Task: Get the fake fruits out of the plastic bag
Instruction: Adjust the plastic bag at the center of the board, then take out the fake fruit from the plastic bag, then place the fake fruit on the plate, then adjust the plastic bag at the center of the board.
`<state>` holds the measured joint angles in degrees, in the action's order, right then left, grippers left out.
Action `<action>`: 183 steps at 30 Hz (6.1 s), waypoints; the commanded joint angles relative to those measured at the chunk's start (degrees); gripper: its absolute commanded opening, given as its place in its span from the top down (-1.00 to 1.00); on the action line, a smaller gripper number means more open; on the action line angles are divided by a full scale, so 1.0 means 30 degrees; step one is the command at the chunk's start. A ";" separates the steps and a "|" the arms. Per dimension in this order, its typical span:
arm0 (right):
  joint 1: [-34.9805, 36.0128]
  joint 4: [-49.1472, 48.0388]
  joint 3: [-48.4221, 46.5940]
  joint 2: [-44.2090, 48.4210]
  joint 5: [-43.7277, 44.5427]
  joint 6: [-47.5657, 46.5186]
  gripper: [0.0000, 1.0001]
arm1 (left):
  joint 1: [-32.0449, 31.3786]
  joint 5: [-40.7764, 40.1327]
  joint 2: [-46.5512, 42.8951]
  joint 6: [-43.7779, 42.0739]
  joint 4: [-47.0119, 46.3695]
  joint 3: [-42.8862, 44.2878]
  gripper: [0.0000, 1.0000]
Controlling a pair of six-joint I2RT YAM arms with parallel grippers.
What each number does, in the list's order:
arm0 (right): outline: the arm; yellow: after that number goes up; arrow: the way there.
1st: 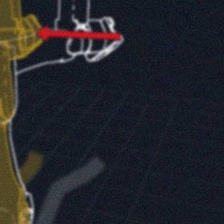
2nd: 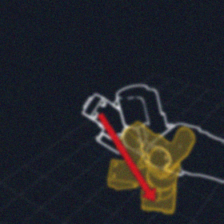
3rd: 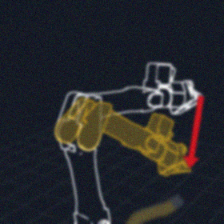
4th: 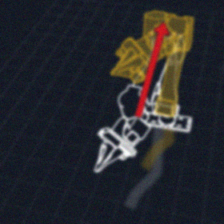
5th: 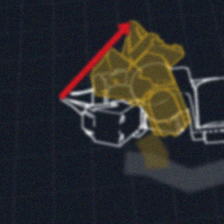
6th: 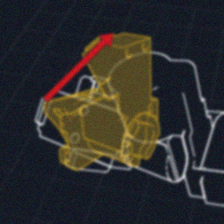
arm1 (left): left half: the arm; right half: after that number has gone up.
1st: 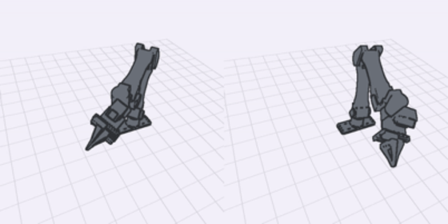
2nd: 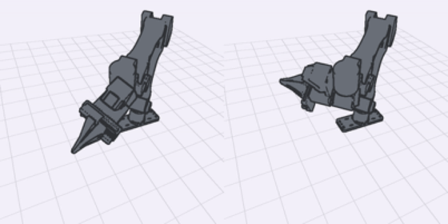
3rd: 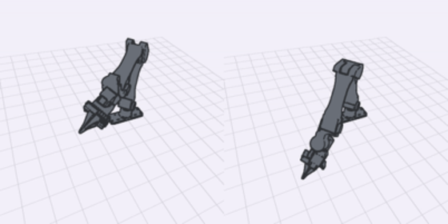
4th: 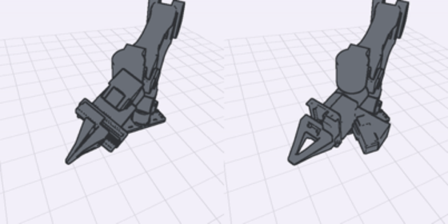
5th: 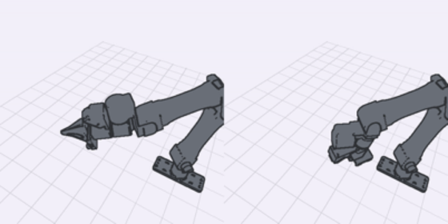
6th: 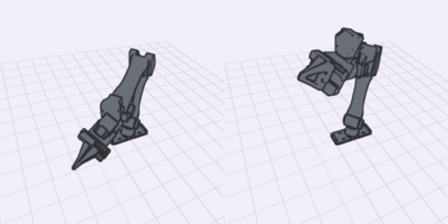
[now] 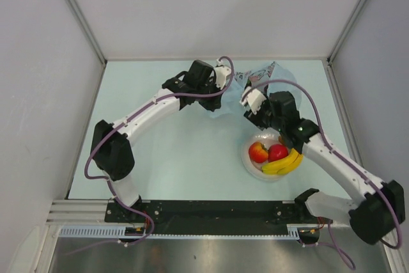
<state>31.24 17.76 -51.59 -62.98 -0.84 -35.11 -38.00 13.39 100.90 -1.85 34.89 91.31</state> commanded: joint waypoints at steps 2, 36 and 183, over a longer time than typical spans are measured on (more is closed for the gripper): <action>-0.1126 -0.3692 -0.1757 -0.3579 0.0251 0.6274 0.05 | 0.0068 -0.2440 -0.0498 0.0469 -0.0089 0.0590 0.99; -0.4586 -0.3255 -0.4891 -0.8744 -0.4500 1.6979 -0.22 | 0.0098 -0.4021 -0.5185 0.0181 -0.0176 -0.4593 0.99; -0.2007 -0.5715 -0.5560 -1.0146 -0.1212 0.4435 0.42 | 0.0800 -0.0976 -0.5913 -0.1697 0.1345 -0.0406 0.99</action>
<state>24.77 8.54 -60.23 -88.40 -8.60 -22.02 -37.54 10.50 92.68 -6.00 36.95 86.41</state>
